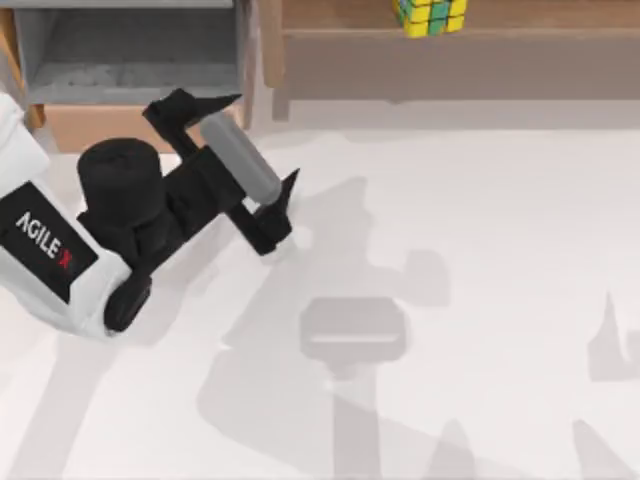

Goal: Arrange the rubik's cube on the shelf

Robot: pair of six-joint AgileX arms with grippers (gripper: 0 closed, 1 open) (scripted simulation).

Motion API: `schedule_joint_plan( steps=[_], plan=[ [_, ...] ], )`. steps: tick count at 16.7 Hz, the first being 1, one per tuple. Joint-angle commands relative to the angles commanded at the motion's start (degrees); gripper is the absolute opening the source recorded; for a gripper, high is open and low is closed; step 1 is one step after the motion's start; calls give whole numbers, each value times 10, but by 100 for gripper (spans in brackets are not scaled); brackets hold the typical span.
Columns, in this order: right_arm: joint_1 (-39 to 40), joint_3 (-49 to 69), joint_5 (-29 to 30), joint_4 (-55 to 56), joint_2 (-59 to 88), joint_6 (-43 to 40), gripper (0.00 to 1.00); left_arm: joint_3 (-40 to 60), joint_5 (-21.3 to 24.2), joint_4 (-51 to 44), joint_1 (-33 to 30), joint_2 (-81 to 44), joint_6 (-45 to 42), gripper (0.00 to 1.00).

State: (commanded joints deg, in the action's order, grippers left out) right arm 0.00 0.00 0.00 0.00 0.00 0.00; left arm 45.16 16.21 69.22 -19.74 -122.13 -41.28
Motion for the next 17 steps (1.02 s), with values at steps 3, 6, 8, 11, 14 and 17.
schedule_joint_plan(
  steps=[3,6,8,11,14,17],
  plan=[
    [0,0,0,0,0,0,100,-115,98,47,115,47,-93,100],
    [0,0,0,0,0,0,100,-199,180,95,239,87,-193,100],
    [0,0,0,0,0,0,100,-235,224,124,322,107,-261,100],
    [0,0,0,0,0,0,100,-258,265,158,438,116,-357,100],
    [0,0,0,0,0,0,100,-244,279,177,534,103,-435,100],
    [0,0,0,0,0,0,100,-213,277,188,594,86,-485,100]
  ],
)
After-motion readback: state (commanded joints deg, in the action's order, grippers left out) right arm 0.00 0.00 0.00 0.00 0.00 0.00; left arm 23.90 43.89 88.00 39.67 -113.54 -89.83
